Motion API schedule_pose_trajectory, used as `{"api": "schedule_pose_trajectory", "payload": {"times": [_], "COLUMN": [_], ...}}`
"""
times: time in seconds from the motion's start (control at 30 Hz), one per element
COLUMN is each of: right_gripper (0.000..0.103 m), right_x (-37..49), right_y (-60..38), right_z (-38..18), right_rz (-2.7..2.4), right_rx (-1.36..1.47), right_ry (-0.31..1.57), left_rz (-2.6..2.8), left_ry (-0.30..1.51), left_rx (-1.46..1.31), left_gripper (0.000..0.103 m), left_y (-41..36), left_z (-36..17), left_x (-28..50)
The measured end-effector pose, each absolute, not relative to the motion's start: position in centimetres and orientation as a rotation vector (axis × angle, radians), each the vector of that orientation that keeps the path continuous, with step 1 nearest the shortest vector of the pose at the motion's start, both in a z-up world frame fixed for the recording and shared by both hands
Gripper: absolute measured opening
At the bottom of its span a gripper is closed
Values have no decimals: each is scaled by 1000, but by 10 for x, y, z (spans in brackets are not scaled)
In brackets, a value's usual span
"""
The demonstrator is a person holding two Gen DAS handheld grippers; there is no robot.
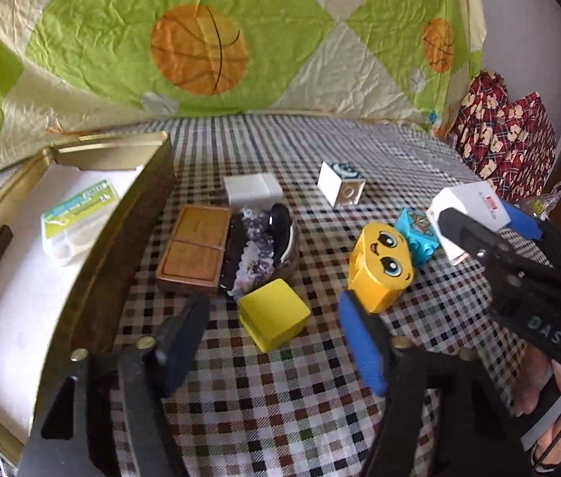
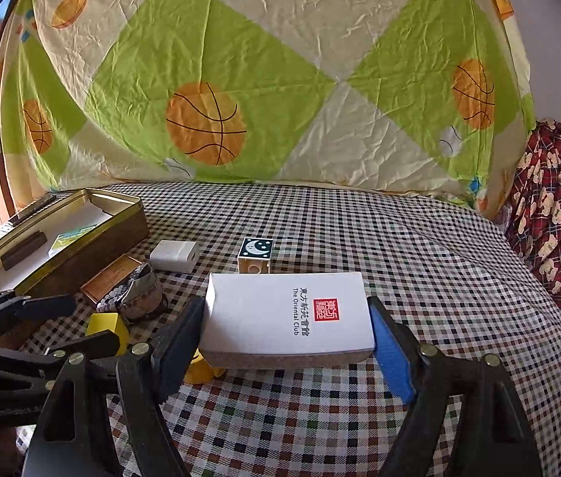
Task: Organize rigid objects
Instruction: 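Close the left tool on the yellow cube while the right tool holds the white box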
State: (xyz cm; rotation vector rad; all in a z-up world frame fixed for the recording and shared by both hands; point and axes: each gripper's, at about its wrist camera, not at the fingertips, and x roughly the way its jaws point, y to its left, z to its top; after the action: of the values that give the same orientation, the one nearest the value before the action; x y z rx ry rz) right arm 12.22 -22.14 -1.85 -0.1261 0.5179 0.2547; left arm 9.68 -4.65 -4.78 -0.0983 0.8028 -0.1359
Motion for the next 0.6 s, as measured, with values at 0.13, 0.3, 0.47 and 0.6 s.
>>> {"api": "schedule_pose_trajectory", "payload": {"times": [0.13,0.3,0.47,0.6], "right_gripper": [81,81,81,81], "right_x": [126,129,131,130], "right_y": [-221,-221,-222,-221], "right_z": [-21,-24,-24,-24], "right_rz": [261,271,259,255], "right_rx": [-120,-116,-118,-123], "right_ry": [537,555,560,555], "left_rz": [-133,-130,-140,-129], "left_ry": [874,892,881,835], "left_rx": [-92,-70,-74,-65], "left_gripper": [53,41,38,38], "left_y": [-51,-57,-54,-54], "left_z": [-58,-60,-59,-52], "left_x": [108,110,111,107]}}
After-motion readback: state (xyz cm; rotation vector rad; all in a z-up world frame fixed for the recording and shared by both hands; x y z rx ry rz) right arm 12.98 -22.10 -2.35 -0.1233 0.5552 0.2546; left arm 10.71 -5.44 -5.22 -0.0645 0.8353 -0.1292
